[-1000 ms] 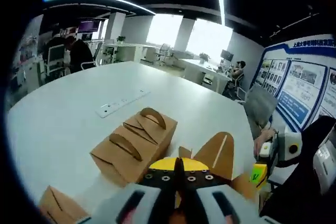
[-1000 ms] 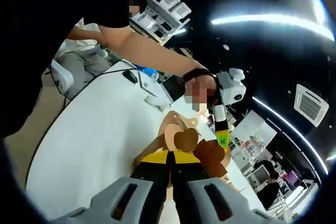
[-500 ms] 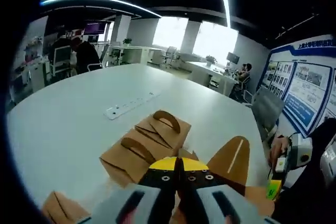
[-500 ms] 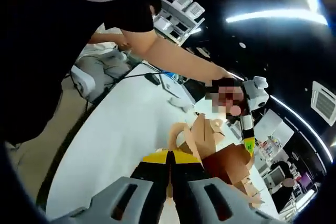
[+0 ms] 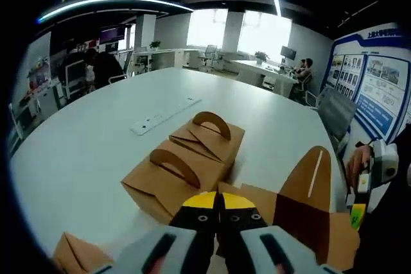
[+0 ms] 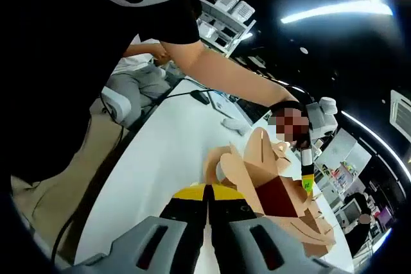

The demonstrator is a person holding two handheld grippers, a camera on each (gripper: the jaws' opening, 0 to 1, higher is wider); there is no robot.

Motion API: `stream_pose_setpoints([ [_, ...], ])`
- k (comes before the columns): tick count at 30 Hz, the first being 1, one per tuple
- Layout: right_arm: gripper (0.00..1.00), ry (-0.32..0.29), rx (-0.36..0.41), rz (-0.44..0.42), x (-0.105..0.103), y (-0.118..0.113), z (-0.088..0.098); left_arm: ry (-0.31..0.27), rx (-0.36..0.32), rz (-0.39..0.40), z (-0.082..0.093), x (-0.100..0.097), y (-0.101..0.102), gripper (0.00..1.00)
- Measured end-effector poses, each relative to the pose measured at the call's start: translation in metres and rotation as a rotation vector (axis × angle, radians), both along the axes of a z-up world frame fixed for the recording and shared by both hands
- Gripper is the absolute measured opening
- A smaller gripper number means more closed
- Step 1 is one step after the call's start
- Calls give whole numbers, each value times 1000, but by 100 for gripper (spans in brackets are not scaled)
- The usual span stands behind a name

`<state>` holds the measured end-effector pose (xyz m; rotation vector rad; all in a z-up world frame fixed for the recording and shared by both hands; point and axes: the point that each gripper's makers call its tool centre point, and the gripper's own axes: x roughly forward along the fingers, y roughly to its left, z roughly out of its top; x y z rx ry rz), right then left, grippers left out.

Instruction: Pick up one paper box from the group, open the paper box, and remove the item inside

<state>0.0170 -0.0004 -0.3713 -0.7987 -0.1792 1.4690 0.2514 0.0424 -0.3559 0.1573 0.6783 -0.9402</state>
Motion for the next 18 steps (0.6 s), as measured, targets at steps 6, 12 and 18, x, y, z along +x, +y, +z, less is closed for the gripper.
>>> stream_pose_setpoints([
  [6,2,-4,-12,-9,2,-1,-2,58,-20,3,-15,-4,4,4],
  [12,2,1,-22,-19,8,-4,-9,142,-44,-7,-34,-11,3,4],
  [18,2,-3,-15,-34,13,-3,-9,206,-65,-17,-49,-20,-1,4],
])
